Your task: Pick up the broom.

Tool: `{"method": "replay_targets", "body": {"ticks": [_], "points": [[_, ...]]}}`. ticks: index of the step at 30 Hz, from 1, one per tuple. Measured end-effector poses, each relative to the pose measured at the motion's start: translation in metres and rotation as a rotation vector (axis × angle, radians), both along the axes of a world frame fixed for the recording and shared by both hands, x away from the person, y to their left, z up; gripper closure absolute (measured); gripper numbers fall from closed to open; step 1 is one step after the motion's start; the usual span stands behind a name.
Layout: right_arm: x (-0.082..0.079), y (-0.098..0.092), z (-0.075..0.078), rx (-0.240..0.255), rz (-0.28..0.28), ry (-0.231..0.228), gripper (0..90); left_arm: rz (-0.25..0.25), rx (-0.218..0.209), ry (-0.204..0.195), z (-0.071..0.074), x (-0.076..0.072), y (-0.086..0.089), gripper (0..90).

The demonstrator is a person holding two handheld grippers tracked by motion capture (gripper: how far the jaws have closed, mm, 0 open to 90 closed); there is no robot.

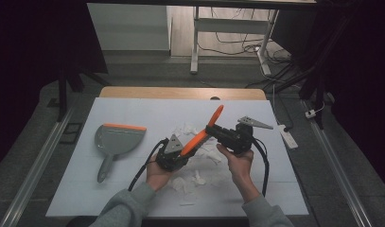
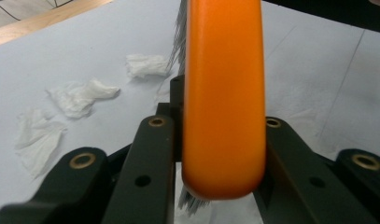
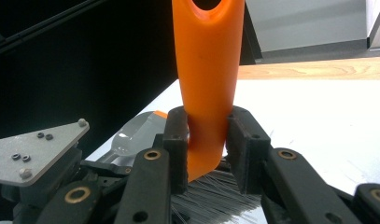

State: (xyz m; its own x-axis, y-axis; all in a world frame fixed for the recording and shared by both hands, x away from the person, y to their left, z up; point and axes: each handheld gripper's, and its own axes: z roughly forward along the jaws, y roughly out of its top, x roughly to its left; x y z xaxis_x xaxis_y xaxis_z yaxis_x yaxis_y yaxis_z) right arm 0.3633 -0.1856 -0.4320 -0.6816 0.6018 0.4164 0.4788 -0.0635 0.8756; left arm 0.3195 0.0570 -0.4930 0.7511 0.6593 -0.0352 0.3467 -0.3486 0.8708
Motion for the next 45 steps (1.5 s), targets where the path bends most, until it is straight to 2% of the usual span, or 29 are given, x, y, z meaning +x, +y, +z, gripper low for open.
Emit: {"method": "replay_targets", "body": {"ticks": [8, 13, 16, 19, 20, 22, 23, 24, 28, 29, 30, 31, 32, 33, 34, 37, 38, 39, 40, 41, 42, 45], "points": [[-0.002, 0.002, 0.002, -0.013, 0.000, -0.007, 69.8, -0.011, 0.039, -0.026, 0.005, -0.002, 0.005, 78.5], [0.000, 0.004, 0.001, -0.029, 0.007, -0.007, 67.4, -0.021, 0.047, -0.020, 0.008, -0.001, 0.010, 79.0], [-0.001, 0.005, 0.003, -0.061, 0.001, -0.017, 56.8, -0.024, 0.051, -0.011, 0.010, 0.000, 0.014, 79.2], [-0.002, 0.004, 0.006, -0.090, 0.012, -0.037, 49.9, -0.026, 0.070, -0.001, 0.012, 0.002, 0.020, 79.3], [-0.003, 0.003, 0.008, -0.115, 0.016, -0.050, 47.5, -0.034, 0.076, 0.012, 0.013, 0.003, 0.022, 79.2], [-0.005, 0.002, 0.010, -0.155, 0.044, -0.080, 42.8, -0.027, 0.100, -0.001, 0.016, 0.002, 0.027, 79.2], [-0.006, 0.001, 0.012, -0.179, 0.059, -0.084, 40.7, -0.032, 0.105, 0.005, 0.017, 0.002, 0.028, 79.2], [-0.007, 0.001, 0.013, -0.202, 0.069, -0.092, 39.5, -0.037, 0.113, 0.015, 0.019, 0.003, 0.032, 79.2], [-0.017, 0.003, 0.020, -0.346, 0.129, -0.157, 38.0, -0.059, 0.144, 0.080, 0.023, 0.008, 0.041, 79.2], [-0.019, 0.003, 0.022, -0.370, 0.146, -0.168, 37.7, -0.059, 0.144, 0.080, 0.023, 0.008, 0.041, 79.2], [-0.021, 0.004, 0.024, -0.398, 0.155, -0.174, 37.4, -0.078, 0.159, 0.109, 0.025, 0.010, 0.044, 79.1], [-0.023, 0.005, 0.026, -0.423, 0.171, -0.185, 37.1, -0.078, 0.159, 0.109, 0.025, 0.010, 0.044, 79.1], [-0.025, 0.007, 0.028, -0.448, 0.189, -0.192, 36.7, -0.098, 0.179, 0.131, 0.027, 0.011, 0.044, 79.1], [-0.027, 0.008, 0.029, -0.475, 0.201, -0.203, 36.6, -0.098, 0.179, 0.131, 0.027, 0.011, 0.044, 79.1], [-0.029, 0.010, 0.031, -0.504, 0.214, -0.215, 36.4, -0.113, 0.186, 0.150, 0.027, 0.012, 0.043, 79.1], [-0.035, 0.017, 0.036, -0.567, 0.256, -0.238, 36.1, -0.172, 0.259, 0.155, 0.029, 0.011, 0.036, 79.1], [-0.036, 0.020, 0.038, -0.586, 0.272, -0.241, 35.5, -0.172, 0.259, 0.155, 0.029, 0.011, 0.036, 79.1], [-0.036, 0.022, 0.039, -0.605, 0.284, -0.248, 34.5, -0.202, 0.288, 0.160, 0.030, 0.009, 0.031, 79.1], [-0.037, 0.024, 0.039, -0.626, 0.292, -0.249, 33.7, -0.202, 0.288, 0.160, 0.030, 0.009, 0.031, 79.1], [-0.037, 0.027, 0.039, -0.649, 0.300, -0.254, 32.6, -0.222, 0.308, 0.162, 0.030, 0.008, 0.028, 79.0], [-0.037, 0.029, 0.037, -0.676, 0.308, -0.259, 31.1, -0.261, 0.365, 0.161, 0.031, 0.006, 0.022, 79.1], [-0.036, 0.035, 0.031, -0.750, 0.335, -0.254, 30.4, -0.296, 0.402, 0.152, 0.031, 0.001, 0.014, 79.0]]}}
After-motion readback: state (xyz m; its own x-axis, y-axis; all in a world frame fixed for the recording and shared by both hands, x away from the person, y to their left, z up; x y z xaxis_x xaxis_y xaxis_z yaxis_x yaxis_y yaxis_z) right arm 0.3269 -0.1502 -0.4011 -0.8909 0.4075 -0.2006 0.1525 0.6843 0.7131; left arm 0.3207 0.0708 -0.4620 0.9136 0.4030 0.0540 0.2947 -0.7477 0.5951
